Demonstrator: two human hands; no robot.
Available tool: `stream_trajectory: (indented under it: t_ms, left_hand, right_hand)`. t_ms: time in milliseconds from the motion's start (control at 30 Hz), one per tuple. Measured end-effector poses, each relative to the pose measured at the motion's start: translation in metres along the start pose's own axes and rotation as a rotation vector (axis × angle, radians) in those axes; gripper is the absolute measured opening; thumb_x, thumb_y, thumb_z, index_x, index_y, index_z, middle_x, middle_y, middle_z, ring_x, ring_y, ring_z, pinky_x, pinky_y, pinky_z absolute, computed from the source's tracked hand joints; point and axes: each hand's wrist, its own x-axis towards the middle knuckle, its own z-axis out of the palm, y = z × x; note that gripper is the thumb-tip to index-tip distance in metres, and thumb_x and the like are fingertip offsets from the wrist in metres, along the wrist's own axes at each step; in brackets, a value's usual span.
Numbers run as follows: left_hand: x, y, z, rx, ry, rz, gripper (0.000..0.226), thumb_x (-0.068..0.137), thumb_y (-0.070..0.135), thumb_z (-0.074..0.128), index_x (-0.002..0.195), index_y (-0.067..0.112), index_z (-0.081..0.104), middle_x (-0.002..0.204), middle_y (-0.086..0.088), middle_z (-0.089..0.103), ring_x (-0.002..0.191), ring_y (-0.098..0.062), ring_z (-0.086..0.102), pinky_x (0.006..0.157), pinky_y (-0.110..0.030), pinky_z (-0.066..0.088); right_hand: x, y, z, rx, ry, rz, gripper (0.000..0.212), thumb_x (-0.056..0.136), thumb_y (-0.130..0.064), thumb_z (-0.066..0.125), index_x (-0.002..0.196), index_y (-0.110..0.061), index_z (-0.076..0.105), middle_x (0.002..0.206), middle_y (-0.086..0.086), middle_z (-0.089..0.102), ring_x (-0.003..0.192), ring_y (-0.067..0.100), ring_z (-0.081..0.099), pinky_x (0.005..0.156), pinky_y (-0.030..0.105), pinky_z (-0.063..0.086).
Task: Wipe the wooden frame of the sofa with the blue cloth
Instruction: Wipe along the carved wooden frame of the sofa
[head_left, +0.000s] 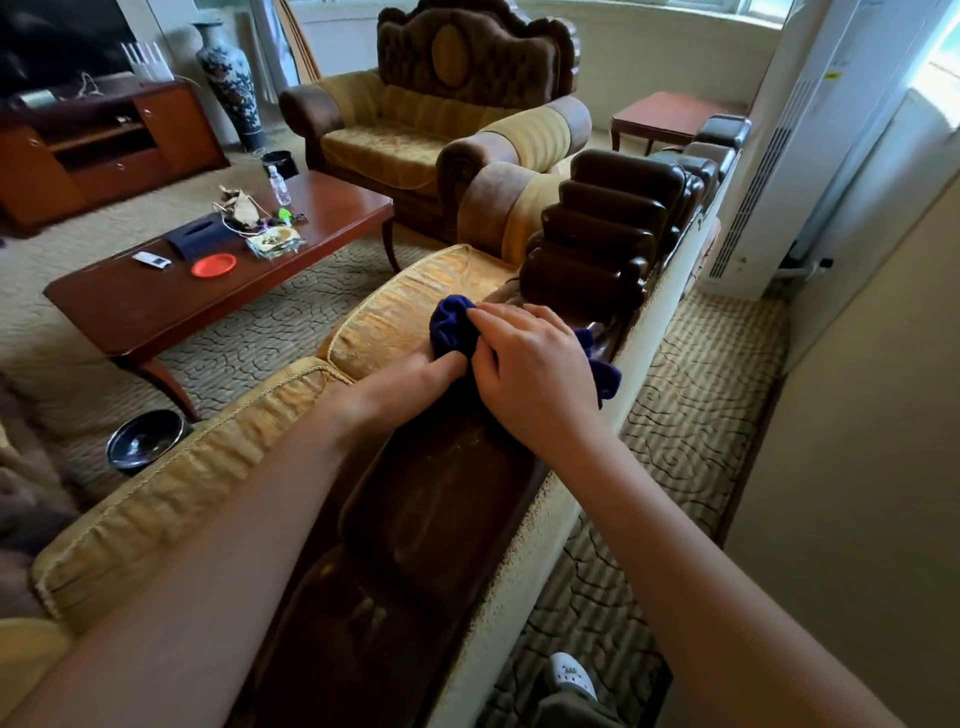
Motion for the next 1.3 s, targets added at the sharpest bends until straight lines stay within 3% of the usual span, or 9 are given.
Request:
stream_trajectory:
  t_ms: [133, 400, 533, 733, 867, 967, 1067, 1167, 1300]
  left_hand:
    - [-0.018, -0.003, -0.007, 0.019, -0.042, -0.066, 0.016, 0.097, 0.027, 0.041, 0.101, 0.024, 0.056, 0.104, -0.009, 0.064, 0.103, -0.026, 0.059, 0.097, -0.046, 0.045]
    - [-0.044, 0.001, -0.013, 0.241, -0.085, -0.135, 0.049, 0.079, 0.049, 0.042, 0.11, 0.015, 0.056, 0.106, -0.018, 0.064, 0.102, -0.035, 0.059, 0.097, -0.052, 0.044]
    - [-0.056, -0.003, -0.018, 0.324, -0.125, -0.123, 0.032, 0.089, 0.041, 0.044, 0.112, 0.022, 0.057, 0.105, -0.008, 0.066, 0.1, -0.022, 0.062, 0.096, -0.044, 0.046]
    - [-0.063, -0.01, 0.0, -0.29, -0.104, 0.094, 0.054, 0.075, 0.044, 0.073, 0.122, 0.028, 0.053, 0.111, -0.003, 0.069, 0.104, -0.018, 0.066, 0.092, -0.037, 0.051]
    - [-0.037, 0.009, 0.012, -0.474, 0.33, 0.314, 0.028, 0.084, 0.014, 0.07, 0.103, 0.03, 0.059, 0.102, 0.001, 0.07, 0.096, -0.012, 0.067, 0.085, -0.029, 0.054]
    - [0.0, 0.014, 0.007, -0.69, 0.448, 0.223, 0.023, 0.083, 0.006, 0.065, 0.098, 0.023, 0.063, 0.094, -0.004, 0.072, 0.088, -0.02, 0.07, 0.081, -0.039, 0.057]
    - [0.034, 0.009, 0.002, -0.393, 0.45, 0.121, 0.032, 0.082, -0.008, 0.05, 0.106, 0.01, 0.06, 0.091, -0.007, 0.068, 0.081, -0.023, 0.064, 0.071, -0.036, 0.055]
    - [0.058, 0.011, -0.004, -0.142, 0.244, 0.144, 0.026, 0.087, -0.004, 0.048, 0.104, 0.012, 0.059, 0.084, -0.005, 0.061, 0.075, -0.017, 0.056, 0.064, -0.026, 0.045]
    - [0.078, 0.017, -0.017, -0.399, -0.078, -0.009, 0.018, 0.085, 0.009, 0.048, 0.099, 0.018, 0.055, 0.083, -0.007, 0.061, 0.073, -0.019, 0.059, 0.07, -0.03, 0.045]
  right_hand:
    - [-0.012, -0.017, 0.002, -0.036, -0.035, -0.03, 0.031, 0.08, -0.014, 0.05, 0.1, -0.006, 0.072, 0.107, 0.008, 0.071, 0.1, 0.021, 0.066, 0.094, 0.033, 0.045]
    - [-0.042, -0.037, -0.011, 0.14, 0.05, -0.001, 0.022, 0.083, -0.006, 0.054, 0.094, 0.0, 0.072, 0.097, 0.011, 0.072, 0.088, 0.025, 0.069, 0.084, 0.036, 0.052]
    - [-0.052, -0.047, -0.016, 0.22, 0.044, 0.011, 0.023, 0.084, -0.005, 0.058, 0.101, -0.004, 0.073, 0.106, 0.009, 0.071, 0.099, 0.021, 0.066, 0.091, 0.027, 0.046]
    - [-0.016, -0.053, -0.032, 1.005, 0.065, 0.523, 0.021, 0.086, 0.004, 0.058, 0.091, -0.01, 0.073, 0.096, 0.003, 0.071, 0.094, 0.013, 0.067, 0.089, 0.028, 0.053]
    - [0.026, -0.048, -0.025, 1.575, -0.03, 0.617, 0.022, 0.091, 0.004, 0.048, 0.092, -0.005, 0.068, 0.102, 0.013, 0.067, 0.102, 0.024, 0.063, 0.091, 0.033, 0.051]
    - [0.049, -0.031, -0.017, 1.272, -0.061, 0.533, 0.022, 0.093, -0.001, 0.048, 0.099, -0.004, 0.069, 0.109, 0.013, 0.067, 0.107, 0.022, 0.062, 0.093, 0.033, 0.051]
    - [0.061, -0.001, -0.014, 0.606, 0.077, 0.309, 0.022, 0.091, -0.007, 0.052, 0.102, -0.01, 0.072, 0.099, 0.002, 0.071, 0.09, 0.007, 0.064, 0.083, 0.018, 0.051]
    - [0.061, 0.036, -0.008, 0.279, 0.187, 0.154, 0.027, 0.091, -0.006, 0.05, 0.111, -0.005, 0.067, 0.103, 0.006, 0.07, 0.092, 0.011, 0.064, 0.084, 0.016, 0.048]
    - [0.057, 0.049, 0.006, 0.214, 0.218, 0.178, 0.031, 0.093, -0.01, 0.05, 0.121, -0.003, 0.061, 0.115, 0.01, 0.066, 0.107, 0.017, 0.062, 0.094, 0.024, 0.047]
